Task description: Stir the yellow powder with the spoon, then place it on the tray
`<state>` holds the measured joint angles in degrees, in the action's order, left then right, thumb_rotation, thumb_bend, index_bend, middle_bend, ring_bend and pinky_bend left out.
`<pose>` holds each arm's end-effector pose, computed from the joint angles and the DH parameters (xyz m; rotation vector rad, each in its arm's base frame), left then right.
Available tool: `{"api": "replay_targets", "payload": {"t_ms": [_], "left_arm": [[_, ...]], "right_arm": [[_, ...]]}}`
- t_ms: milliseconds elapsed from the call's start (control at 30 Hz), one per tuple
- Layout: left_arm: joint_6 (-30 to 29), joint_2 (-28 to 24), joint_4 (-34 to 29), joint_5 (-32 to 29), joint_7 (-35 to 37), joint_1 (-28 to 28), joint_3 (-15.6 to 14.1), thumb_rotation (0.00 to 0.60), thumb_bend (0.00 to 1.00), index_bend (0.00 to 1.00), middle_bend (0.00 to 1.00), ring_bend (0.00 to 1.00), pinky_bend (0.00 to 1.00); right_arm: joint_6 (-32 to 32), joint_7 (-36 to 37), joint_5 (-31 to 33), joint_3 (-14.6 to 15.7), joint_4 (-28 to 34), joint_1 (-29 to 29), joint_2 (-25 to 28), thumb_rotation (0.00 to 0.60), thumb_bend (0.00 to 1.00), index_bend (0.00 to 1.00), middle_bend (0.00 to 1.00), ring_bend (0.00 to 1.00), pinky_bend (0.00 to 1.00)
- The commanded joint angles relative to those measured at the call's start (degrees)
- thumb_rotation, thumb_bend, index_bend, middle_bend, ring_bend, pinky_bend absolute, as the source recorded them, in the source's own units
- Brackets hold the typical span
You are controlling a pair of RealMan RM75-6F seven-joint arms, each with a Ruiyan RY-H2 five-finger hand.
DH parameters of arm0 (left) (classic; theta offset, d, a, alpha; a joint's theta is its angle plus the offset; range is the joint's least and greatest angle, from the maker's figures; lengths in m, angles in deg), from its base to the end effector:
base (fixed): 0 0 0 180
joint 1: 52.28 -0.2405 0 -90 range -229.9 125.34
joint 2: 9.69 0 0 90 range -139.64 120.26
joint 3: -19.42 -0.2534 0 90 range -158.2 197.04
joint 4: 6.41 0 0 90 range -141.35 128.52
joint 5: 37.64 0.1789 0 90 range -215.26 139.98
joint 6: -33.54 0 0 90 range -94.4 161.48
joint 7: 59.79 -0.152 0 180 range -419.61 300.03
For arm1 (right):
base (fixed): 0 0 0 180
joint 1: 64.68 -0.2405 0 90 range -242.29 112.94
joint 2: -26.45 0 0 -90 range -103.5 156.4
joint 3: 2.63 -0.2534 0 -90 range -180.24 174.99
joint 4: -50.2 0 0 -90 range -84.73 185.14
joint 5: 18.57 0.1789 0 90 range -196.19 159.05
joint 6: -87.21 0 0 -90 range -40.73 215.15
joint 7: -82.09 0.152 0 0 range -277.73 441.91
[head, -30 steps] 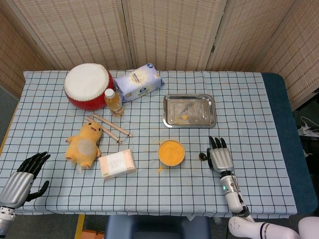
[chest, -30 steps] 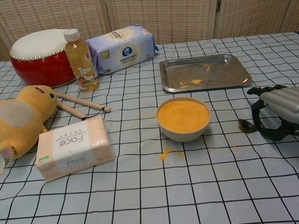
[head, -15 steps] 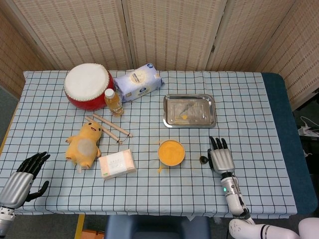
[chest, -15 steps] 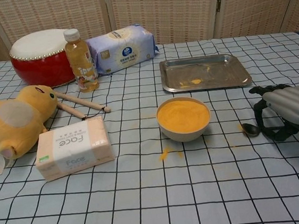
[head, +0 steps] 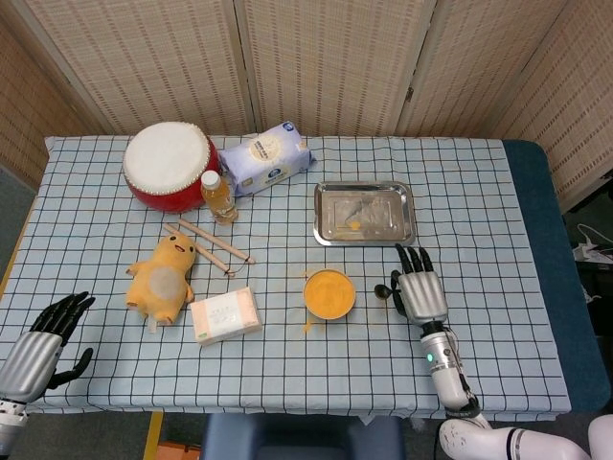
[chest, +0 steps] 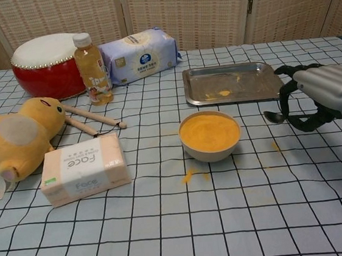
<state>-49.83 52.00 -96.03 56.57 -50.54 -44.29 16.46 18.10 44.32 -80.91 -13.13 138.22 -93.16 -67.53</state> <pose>-0.2887 0.1821 0.1764 -1.5829 -0.9750 -0.9680 -0.1956 -0.2946 0.0144 1.6307 -0.8819 0.7591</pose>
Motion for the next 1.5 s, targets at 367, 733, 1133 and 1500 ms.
{"api": "replay_targets", "payload": {"t_ms": [367, 733, 1133, 1500], "left_arm": [[-0.5, -0.4, 0.2, 0.3, 1.0, -0.1, -0.1, 0.600, 0.45, 0.00, 0.00, 0.00, 0.10], [-1.0, -0.6, 0.7, 0.4, 2.4, -0.3, 0.0, 0.600, 0.45, 0.00, 0.00, 0.00, 0.10], [-1.2, -0.5, 0.6, 0.6, 2.0, -0.4, -0.1, 0.600, 0.45, 0.00, 0.00, 0.00, 0.10], [-0.2, -0.2, 0.3, 0.1, 1.1, 0.0, 0.0, 0.600, 0.45, 0.00, 0.00, 0.00, 0.10]], "right_arm": [[5.0, -10.8, 5.1, -3.9, -0.7, -10.4, -7.5, 0.600, 0.40, 0.65, 0.00, 0.00, 0.00], [3.4, -15.0, 8.4, -3.0, 1.7, -12.4, -7.8, 0.600, 0.39, 0.38, 0.00, 0.00, 0.00], [3.2, -10.6, 9.0, -2.6, 3.2, -11.3, -1.6, 0.600, 0.39, 0.37, 0.00, 0.00, 0.00], [6.5, -2.8, 6.0, -1.2, -2.5, -11.5, -0.6, 0.600, 0.36, 0.48, 0.00, 0.00, 0.00]]}}
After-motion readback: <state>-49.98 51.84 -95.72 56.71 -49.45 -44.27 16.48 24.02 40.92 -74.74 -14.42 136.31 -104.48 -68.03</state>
